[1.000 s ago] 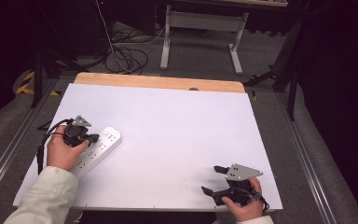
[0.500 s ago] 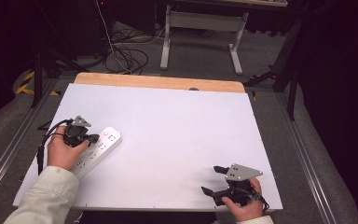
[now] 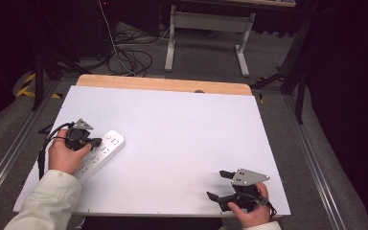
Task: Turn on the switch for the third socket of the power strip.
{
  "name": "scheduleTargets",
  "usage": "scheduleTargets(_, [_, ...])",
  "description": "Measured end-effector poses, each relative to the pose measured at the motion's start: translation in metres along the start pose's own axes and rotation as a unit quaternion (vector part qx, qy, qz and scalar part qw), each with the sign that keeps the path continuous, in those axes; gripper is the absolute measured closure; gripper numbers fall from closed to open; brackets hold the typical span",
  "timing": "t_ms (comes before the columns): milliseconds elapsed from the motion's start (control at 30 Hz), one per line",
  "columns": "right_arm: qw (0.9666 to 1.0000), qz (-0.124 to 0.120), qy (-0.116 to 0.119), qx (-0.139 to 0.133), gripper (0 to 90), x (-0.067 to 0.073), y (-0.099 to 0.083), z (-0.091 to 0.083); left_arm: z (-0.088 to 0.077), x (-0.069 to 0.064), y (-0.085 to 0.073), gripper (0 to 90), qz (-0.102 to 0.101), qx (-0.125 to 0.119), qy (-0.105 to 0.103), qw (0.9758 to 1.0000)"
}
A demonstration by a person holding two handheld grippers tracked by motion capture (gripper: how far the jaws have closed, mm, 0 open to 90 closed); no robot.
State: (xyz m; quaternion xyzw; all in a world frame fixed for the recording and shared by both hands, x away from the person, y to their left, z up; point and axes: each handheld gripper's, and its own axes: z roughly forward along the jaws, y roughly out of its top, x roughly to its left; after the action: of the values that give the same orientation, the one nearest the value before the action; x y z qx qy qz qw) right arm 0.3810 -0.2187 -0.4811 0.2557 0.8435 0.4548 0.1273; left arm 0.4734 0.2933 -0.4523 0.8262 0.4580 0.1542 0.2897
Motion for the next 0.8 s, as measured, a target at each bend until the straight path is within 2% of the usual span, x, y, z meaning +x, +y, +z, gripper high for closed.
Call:
scheduleTargets(167, [1.0, 0.0, 0.0, 0.0, 13.9, 0.0, 0.0, 0.0, 0.0, 0.0, 0.0, 90.0, 0.001, -0.001, 0.001, 1.0])
scheduleTargets(267, [1.0, 0.0, 0.0, 0.0, 13.9, 0.0, 0.0, 0.0, 0.0, -0.002, 0.001, 90.0, 0.006, 0.0, 0.009, 0.9999])
scheduleTargets(367, [1.0, 0.0, -0.001, 0.0, 13.9, -0.001, 0.0, 0.0, 0.0, -0.005, 0.004, 90.0, 0.003, 0.005, 0.015, 0.9999])
scheduleTargets(467, [1.0, 0.001, -0.001, -0.001, 13.9, 0.0, 0.001, 0.0, -0.005, -0.001, 0.004, 90.0, -0.006, -0.008, 0.003, 0.9999])
scheduleTargets(567, [1.0, 0.002, -0.002, -0.001, 13.9, -0.001, 0.0, 0.0, -0.016, 0.002, 0.004, 90.0, -0.016, -0.036, -0.005, 0.9992])
scheduleTargets(700, [1.0, 0.002, -0.001, -0.003, 13.9, -0.002, 0.0, 0.0, -0.027, -0.004, 0.008, 90.0, -0.001, -0.043, 0.0, 0.9991])
scheduleTargets(800, [1.0, 0.001, -0.002, -0.003, 13.9, -0.001, 0.0, -0.001, -0.031, -0.008, 0.011, 90.0, 0.004, -0.046, -0.008, 0.9989])
